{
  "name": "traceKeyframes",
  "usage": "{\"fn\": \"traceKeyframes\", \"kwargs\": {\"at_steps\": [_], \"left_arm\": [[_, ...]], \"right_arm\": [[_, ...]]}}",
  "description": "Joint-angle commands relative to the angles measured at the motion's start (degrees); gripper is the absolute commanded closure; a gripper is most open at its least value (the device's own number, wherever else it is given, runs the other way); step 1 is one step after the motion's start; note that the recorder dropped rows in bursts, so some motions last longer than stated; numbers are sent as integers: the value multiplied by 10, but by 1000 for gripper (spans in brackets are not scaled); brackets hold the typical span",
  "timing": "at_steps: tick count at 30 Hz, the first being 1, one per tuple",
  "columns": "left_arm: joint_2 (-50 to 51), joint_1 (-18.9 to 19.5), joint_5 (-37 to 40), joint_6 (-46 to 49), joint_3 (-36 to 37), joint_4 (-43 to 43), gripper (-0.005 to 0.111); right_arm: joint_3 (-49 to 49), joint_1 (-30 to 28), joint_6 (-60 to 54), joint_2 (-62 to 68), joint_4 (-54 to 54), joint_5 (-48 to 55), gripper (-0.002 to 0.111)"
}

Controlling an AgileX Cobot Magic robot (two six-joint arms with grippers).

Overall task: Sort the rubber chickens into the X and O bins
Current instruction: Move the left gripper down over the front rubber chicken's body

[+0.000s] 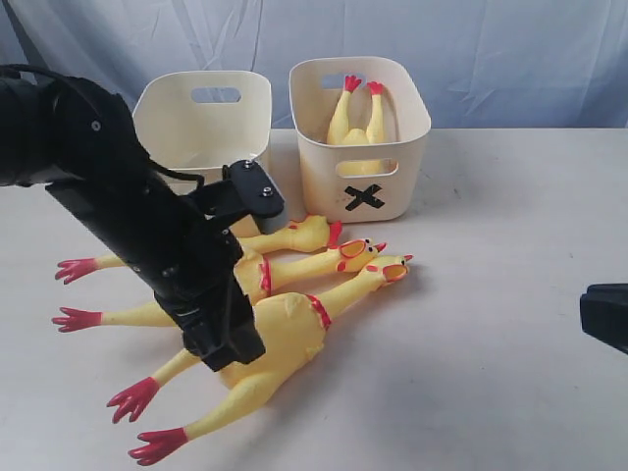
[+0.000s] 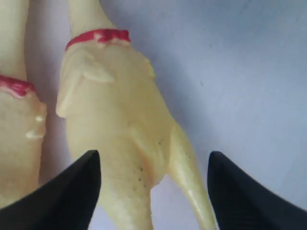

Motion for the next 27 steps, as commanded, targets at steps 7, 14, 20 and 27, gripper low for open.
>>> {"fn": "traceKeyframes", "kwargs": {"at_steps": [7,14,20,27], "left_arm": [[22,-3,65,-72,-28,57,45],[53,-3,48,-78,-28,61,45],[71,-3,33,-84,-28,85,45],[71,-3,59,-100,-74,99,45]], "right_arm": [[2,-2,-3,-3,10,3,109],[2,-2,-3,-3,11,6,109],[2,-2,-3,-3,12,6,109],[2,-2,-3,-3,12,10,109]]}}
